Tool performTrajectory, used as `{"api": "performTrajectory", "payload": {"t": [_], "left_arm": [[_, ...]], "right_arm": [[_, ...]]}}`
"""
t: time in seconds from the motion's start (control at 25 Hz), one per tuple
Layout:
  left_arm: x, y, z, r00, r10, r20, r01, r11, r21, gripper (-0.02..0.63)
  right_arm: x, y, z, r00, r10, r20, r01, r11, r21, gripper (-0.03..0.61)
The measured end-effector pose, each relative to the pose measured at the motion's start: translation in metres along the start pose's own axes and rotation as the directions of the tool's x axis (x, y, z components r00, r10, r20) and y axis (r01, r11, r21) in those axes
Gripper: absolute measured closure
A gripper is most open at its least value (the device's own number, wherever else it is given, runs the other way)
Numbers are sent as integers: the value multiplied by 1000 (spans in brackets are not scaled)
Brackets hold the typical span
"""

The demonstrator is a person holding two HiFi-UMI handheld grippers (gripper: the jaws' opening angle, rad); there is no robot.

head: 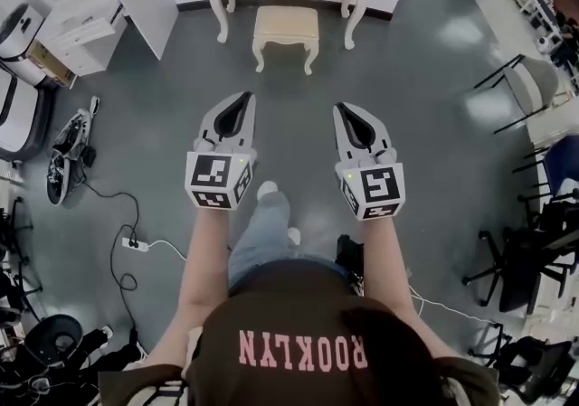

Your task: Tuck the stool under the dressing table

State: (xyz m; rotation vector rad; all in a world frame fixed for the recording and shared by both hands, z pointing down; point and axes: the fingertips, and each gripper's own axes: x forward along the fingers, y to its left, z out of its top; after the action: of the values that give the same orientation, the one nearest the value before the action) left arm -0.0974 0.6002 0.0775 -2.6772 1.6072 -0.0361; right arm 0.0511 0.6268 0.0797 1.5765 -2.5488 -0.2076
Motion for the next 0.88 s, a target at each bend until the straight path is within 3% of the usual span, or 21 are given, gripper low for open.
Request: {"api": "performTrajectory", "payload": {"t": [0.4,0.88], "left_arm": [[77,32,-18,1000,-6,-29,6,1000,-5,604],[241,151,-29,999,-9,-43,7,999,-52,604]], "right_arm": [[64,-45,-21,999,-35,-24,36,998,46,580],[252,-110,-36,996,-45,-71,48,998,42,580]]}}
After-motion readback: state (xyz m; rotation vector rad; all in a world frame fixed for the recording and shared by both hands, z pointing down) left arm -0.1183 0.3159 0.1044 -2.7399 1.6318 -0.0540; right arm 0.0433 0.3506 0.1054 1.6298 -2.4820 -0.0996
